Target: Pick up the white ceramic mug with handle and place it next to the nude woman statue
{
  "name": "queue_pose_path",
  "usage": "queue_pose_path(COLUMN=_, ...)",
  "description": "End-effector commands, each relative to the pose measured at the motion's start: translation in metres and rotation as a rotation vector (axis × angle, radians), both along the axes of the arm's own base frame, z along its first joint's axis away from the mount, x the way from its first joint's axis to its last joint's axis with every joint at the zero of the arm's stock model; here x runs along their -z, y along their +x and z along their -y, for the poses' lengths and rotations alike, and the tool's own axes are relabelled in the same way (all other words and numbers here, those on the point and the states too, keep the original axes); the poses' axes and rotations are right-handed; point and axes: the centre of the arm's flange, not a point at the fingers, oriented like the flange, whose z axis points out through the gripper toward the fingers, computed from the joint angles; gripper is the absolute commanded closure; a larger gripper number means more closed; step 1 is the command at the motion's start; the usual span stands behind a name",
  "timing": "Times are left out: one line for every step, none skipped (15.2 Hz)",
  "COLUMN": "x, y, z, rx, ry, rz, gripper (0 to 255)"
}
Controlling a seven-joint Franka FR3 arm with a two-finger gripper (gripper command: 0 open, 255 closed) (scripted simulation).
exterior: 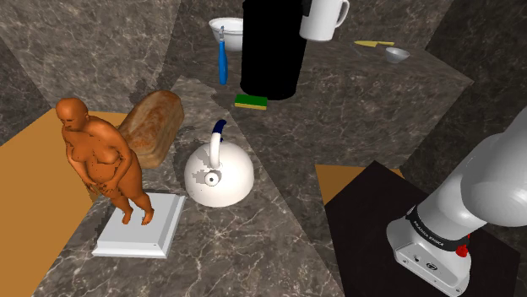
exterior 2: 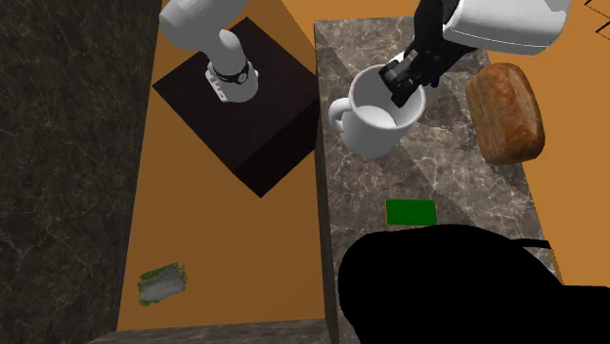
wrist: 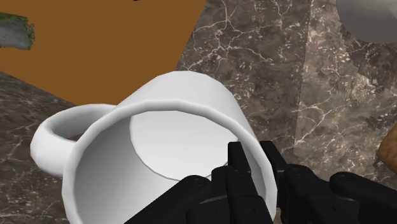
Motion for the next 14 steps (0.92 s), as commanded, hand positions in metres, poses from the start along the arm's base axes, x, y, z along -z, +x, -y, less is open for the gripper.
queue_pose_path(x=-0.012, y=0.0, z=0.0, rx=0.0, ry=0.0, rz=0.0, gripper=255)
queue_pose_path(x=-0.017, y=0.0, z=0.0, rx=0.0, ry=0.0, rz=0.0, gripper=255)
queue_pose_path(x=-0.022, y=0.0, z=0.0, rx=0.0, ry=0.0, rz=0.0, gripper=255)
queue_pose_path(x=-0.027, y=0.0, z=0.0, rx=0.0, ry=0.0, rz=0.0, gripper=255)
queue_pose_path(x=-0.033, y=0.0, z=0.0, rx=0.0, ry=0.0, rz=0.0, gripper=255)
queue_pose_path(x=-0.038, y=0.0, z=0.0, rx=0.0, ry=0.0, rz=0.0, gripper=255)
queue_pose_path(x=-0.043, y=0.0, z=0.0, rx=0.0, ry=0.0, rz=0.0, gripper=255)
queue_pose_path(x=-0.049, y=0.0, z=0.0, rx=0.0, ry=0.0, rz=0.0, gripper=255)
queue_pose_path(x=-0.054, y=0.0, z=0.0, rx=0.0, ry=0.0, rz=0.0, gripper=255)
queue_pose_path(x=-0.059, y=0.0, z=0.0, rx=0.0, ry=0.0, rz=0.0, gripper=255)
queue_pose_path(x=-0.064, y=0.0, z=0.0, rx=0.0, ry=0.0, rz=0.0, gripper=255)
queue_pose_path(x=-0.07, y=0.0, z=0.0, rx=0.0, ry=0.0, rz=0.0, gripper=255)
queue_pose_path(x=-0.075, y=0.0, z=0.0, rx=0.0, ry=0.0, rz=0.0, gripper=255)
queue_pose_path(x=-0.08, y=0.0, z=0.0, rx=0.0, ry=0.0, rz=0.0, gripper=255)
